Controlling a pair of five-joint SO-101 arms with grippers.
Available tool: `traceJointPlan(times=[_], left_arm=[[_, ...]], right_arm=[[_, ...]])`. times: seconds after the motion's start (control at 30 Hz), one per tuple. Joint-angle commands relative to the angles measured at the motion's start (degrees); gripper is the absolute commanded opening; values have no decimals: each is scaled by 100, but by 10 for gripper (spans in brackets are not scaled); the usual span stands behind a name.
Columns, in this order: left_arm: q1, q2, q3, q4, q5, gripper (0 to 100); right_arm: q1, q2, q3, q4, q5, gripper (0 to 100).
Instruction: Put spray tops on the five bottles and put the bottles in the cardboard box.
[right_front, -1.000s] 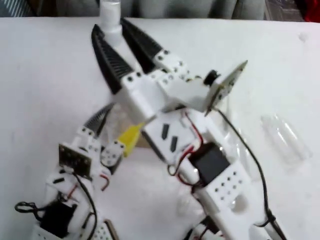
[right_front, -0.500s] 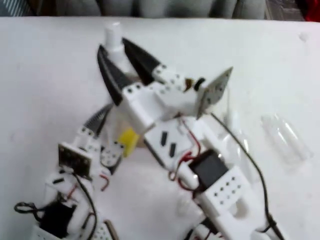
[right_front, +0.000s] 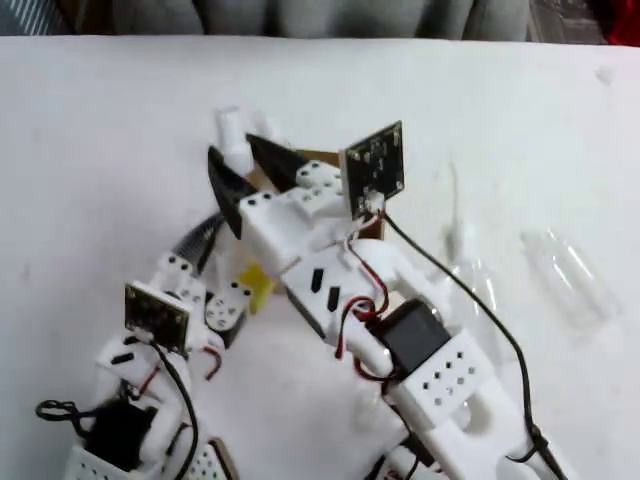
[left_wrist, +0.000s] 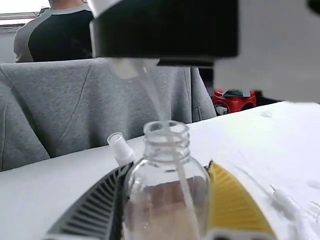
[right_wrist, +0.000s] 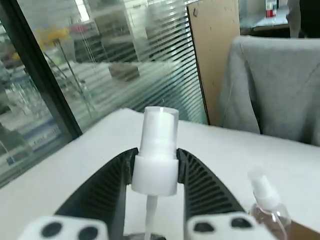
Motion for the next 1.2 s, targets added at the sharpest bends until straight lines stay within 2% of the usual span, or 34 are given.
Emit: traceJointPlan(times=[0.0, 0.3, 0.53, 0.7, 0.93, 1.17], left_arm=[[-242, -66, -53, -229, 9, 23], [-242, -66, -53, -229, 9, 23], [-242, -66, -53, -229, 9, 23], [-242, -66, -53, -229, 9, 23], [-242, -66, -53, -220, 9, 23], [-242, -66, -53, -220, 9, 23]], right_arm=[[22, -136, -440, 356, 35, 15], [22, -154, -774, 1446, 44, 15], [31, -163, -862, 1569, 62, 15], [22, -145, -756, 1349, 9, 15], [22, -180, 123, 418, 0, 15], [-198, -1112, 941, -101, -176, 15]])
